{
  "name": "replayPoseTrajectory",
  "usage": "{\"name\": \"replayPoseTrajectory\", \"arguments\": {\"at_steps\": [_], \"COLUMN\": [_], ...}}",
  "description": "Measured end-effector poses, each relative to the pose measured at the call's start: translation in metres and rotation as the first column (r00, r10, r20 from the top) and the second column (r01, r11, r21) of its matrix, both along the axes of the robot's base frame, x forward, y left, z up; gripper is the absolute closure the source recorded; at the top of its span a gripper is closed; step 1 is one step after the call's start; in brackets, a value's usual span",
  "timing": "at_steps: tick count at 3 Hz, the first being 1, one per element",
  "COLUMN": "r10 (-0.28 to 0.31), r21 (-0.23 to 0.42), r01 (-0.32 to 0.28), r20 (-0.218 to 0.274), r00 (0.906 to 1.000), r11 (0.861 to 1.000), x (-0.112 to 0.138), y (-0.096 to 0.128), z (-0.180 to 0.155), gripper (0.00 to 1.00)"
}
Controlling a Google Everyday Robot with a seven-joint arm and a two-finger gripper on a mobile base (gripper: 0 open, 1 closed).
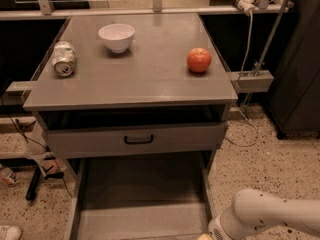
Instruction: Open middle drawer
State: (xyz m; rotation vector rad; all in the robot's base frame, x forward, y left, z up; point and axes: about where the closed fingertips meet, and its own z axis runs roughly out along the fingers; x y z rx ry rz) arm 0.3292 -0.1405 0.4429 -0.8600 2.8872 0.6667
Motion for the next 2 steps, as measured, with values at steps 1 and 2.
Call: {"name": "replayPoseTrajectory", "arguments": {"at_steps": [1,2], "r10": [-0.054,-0.054], "r21": [0.003,0.003], "r01": [0.054,0.054], "r20": [-0.018,-0.018], "r00": [0.9984,0.9984], "r11": [0.999,0.999], "x": [-0.0236,-0.0224], "y": [-0.0131,-0.0126], "z": [-0.0039,-0.0037], "gripper": [0.00,0.00]}}
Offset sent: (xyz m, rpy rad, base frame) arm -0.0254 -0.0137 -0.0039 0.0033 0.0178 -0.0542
